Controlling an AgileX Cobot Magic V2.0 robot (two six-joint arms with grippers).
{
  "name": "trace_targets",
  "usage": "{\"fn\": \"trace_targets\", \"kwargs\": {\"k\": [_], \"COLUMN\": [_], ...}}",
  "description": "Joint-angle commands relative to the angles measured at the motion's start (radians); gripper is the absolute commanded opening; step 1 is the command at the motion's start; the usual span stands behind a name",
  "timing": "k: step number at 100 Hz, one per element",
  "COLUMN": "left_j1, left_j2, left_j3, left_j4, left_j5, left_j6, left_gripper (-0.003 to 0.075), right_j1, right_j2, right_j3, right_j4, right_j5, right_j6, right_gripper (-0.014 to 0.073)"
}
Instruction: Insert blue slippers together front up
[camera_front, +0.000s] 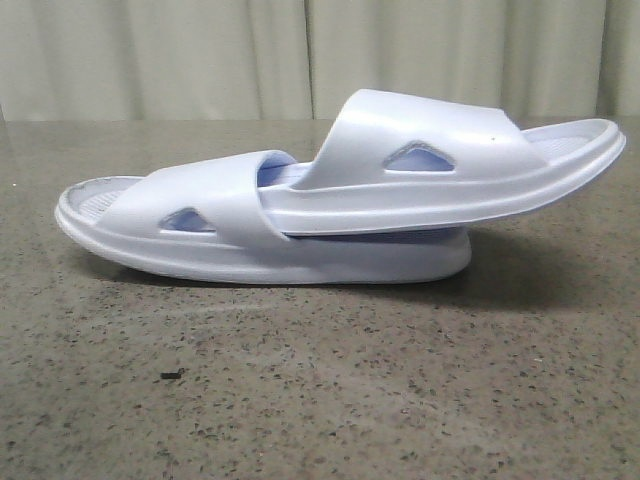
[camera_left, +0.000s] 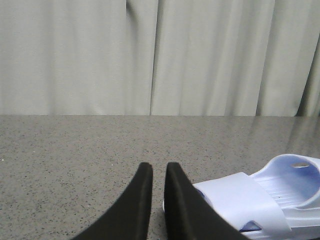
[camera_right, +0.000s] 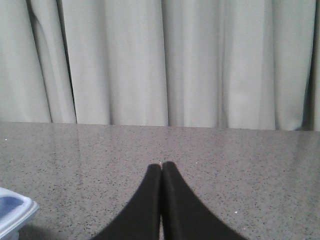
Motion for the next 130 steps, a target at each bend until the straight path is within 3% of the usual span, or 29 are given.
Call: {"fn": "trace_targets", "kwargs": {"k": [1,18,30,75,90,115,130], "left_j1": [-0.007,-0.007,-0.007,-0.007,-0.007,-0.007,-0.007], "left_j2": [0.009,0.009,0.009,0.009,-0.033,-0.153,-0.187], "left_j3": [-0.026,-0.023,-0.023,0.002,0.066,0.168,0.183], "left_j4": [-0.022,-0.004,0.168,1.244,1.367,1.580,1.626], "left_j5": [0.016,-0.017,-0.088,-0.179,-0.276,-0.326,-0.370], "left_j6": [-0.004,-0.004,-0.038,-1.015,-1.163,-1.370,-1.398], "left_gripper": [0.0016,0.0016,0.0016,0.0016,0.0016,0.0016,0.0016], "right_j1": [-0.006,-0.006,-0.006,-0.006,-0.006,-0.006,-0.006], "right_j2": [0.008,0.008,0.008,0.008,0.008,0.008,0.008], "right_j3": [-0.024,-0.024,-0.024,-0.024,-0.024,-0.024,-0.024], "right_j4": [-0.013,-0.013,-0.013,-0.013,-0.013,-0.013,-0.013], "right_j5": [-0.067,-0.067,-0.067,-0.067,-0.067,-0.067,-0.067], "right_j6": [-0.008,-0.008,-0.008,-0.008,-0.008,-0.008,-0.008], "right_gripper": [-0.0107,-0.0107,-0.0107,-0.0107,-0.0107,-0.0107,-0.0107]}}
